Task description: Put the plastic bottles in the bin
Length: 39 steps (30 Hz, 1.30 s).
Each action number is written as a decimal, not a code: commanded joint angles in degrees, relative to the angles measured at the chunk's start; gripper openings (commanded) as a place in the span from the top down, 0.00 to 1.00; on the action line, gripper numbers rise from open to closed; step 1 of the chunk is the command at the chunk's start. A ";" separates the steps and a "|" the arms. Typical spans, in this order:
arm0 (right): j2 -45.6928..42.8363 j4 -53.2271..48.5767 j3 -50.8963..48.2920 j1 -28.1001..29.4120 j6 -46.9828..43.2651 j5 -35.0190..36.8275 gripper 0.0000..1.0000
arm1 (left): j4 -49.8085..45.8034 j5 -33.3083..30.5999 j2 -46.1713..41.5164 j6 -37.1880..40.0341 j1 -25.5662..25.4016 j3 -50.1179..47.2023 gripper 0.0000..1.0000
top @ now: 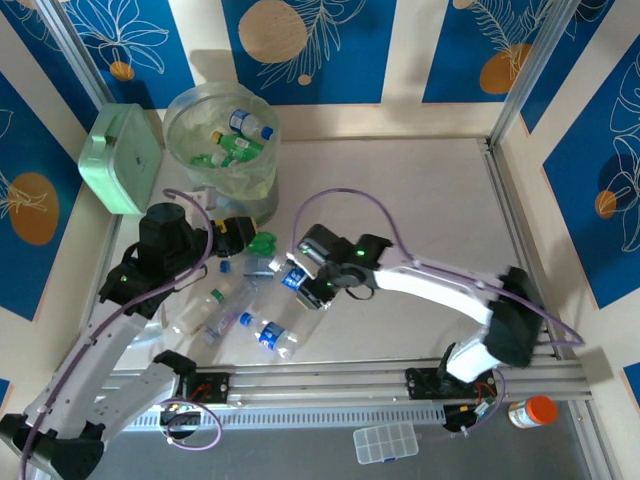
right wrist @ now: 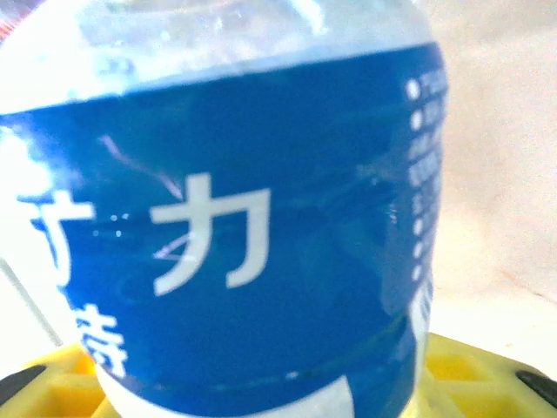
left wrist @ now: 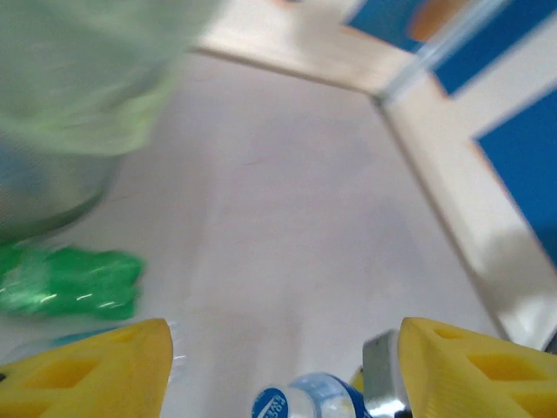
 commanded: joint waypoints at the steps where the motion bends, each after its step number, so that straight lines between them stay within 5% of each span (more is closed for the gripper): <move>1: -10.64 6.96 -5.25 1.20 1.96 -0.48 0.58 | 6.36 9.81 -1.47 7.68 -5.25 2.78 0.30; 9: -34.02 20.31 -19.33 1.83 1.84 -6.92 0.60 | 17.27 25.79 1.33 9.13 -12.21 1.89 0.32; 16: -43.82 21.52 -24.64 1.45 -1.97 -11.67 0.61 | 24.68 30.37 4.22 12.94 -20.36 0.40 0.37; 28: -45.69 18.45 -23.93 -2.27 -3.46 -17.57 0.61 | 24.16 25.04 10.25 18.74 -24.21 1.26 0.46; 32: -45.51 19.22 -24.60 -3.75 -3.21 -18.71 0.61 | 25.84 28.58 11.24 17.84 -24.30 1.34 0.47; 39: -44.94 20.28 -25.28 -6.05 -2.16 -21.84 0.62 | 27.65 32.81 12.11 17.89 -24.42 0.64 0.72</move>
